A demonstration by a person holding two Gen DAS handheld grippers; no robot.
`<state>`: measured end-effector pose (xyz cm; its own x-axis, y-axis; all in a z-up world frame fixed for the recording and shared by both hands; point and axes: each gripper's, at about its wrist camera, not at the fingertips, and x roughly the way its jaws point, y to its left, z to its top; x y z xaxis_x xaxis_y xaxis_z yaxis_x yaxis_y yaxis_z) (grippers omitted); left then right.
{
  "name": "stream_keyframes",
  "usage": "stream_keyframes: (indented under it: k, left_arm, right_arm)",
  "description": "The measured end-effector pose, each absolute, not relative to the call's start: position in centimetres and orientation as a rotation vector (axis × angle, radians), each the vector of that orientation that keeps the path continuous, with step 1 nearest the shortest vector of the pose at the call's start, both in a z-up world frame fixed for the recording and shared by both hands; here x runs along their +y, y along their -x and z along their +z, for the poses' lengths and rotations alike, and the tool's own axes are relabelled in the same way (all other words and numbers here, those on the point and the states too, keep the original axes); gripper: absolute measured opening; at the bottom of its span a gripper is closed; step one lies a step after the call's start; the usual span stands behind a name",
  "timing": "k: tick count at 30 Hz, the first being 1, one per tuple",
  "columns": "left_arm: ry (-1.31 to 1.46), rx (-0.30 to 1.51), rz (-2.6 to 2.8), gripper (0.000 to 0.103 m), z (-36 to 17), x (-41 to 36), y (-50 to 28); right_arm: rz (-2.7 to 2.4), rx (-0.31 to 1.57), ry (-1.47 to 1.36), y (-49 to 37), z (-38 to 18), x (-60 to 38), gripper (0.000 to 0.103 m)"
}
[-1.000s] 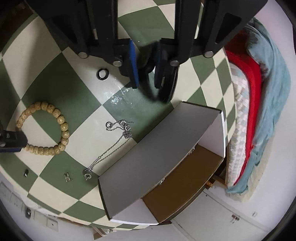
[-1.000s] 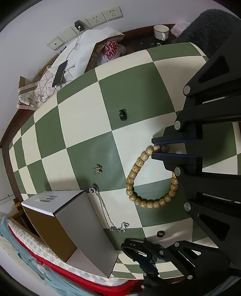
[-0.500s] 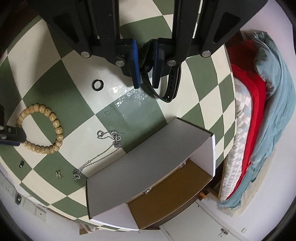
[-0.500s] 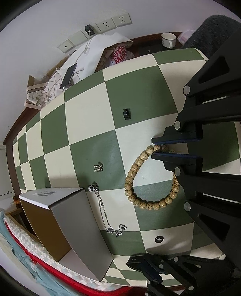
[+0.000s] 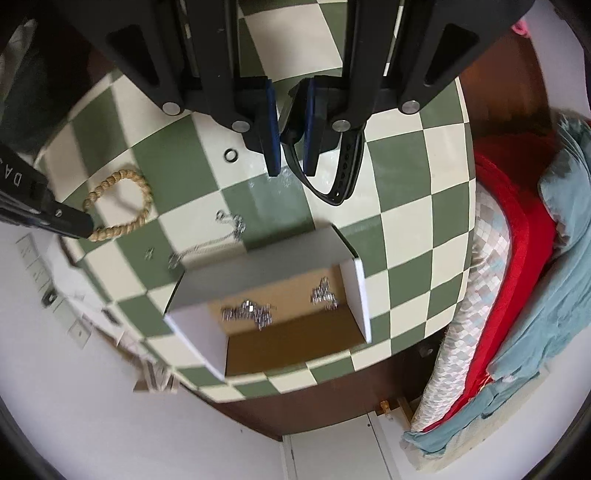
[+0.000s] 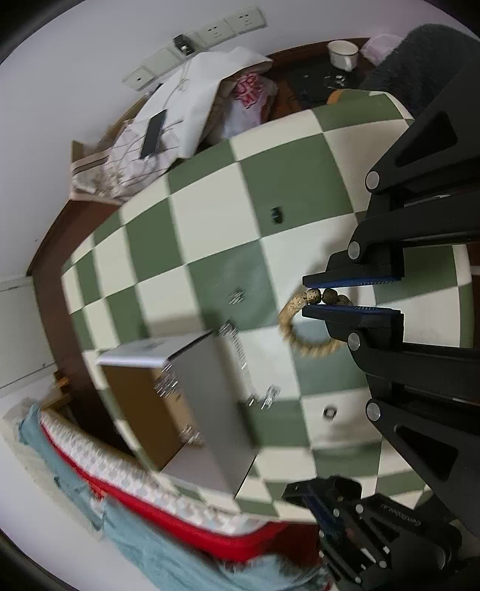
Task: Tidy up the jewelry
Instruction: 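Grasp the wooden bead bracelet with the right tool while the left tool grasps the black watch, then carry the bracelet and watch into the white box while both tools open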
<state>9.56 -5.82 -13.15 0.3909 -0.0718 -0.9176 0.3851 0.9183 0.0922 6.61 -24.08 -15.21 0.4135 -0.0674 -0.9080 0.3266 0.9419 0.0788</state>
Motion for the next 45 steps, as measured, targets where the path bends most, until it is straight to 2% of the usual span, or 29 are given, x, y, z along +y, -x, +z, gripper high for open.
stream_keyframes:
  k: [10,20,32,42,43,44,45]
  left_arm:
    - [-0.152,1.106,-0.326,0.009,-7.9,-4.3,-13.2]
    - [-0.003,1.159,-0.354,0.009,-7.1,-3.8,-20.4]
    - [0.246,1.373,-0.425,0.01,-12.8,-4.2,-26.2]
    - [0.301,1.43,-0.402,0.011,-14.2,-3.9,-27.2]
    - [0.29,1.415,-0.39,0.011,-13.9,-3.8,-27.2]
    - [0.282,1.406,-0.382,0.017,-13.7,-3.7,-27.2]
    - [0.27,1.395,-0.373,0.033,-13.4,-3.6,-27.2]
  right_arm:
    - [-0.129,1.021,-0.224,-8.9,-7.4,-21.4,0.009]
    - [-0.02,0.982,-0.174,-15.8,-3.0,-19.2,0.009]
    - [0.03,1.082,-0.243,-22.8,-6.2,-18.9,0.009]
    - [0.045,1.164,-0.267,-24.5,-9.3,-19.1,0.009]
    - [0.052,1.175,-0.277,-24.6,-9.5,-19.2,0.009]
    - [0.06,1.204,-0.285,-24.7,-10.1,-19.4,0.009]
    - [0.05,1.23,-0.286,-24.7,-10.6,-19.6,0.009]
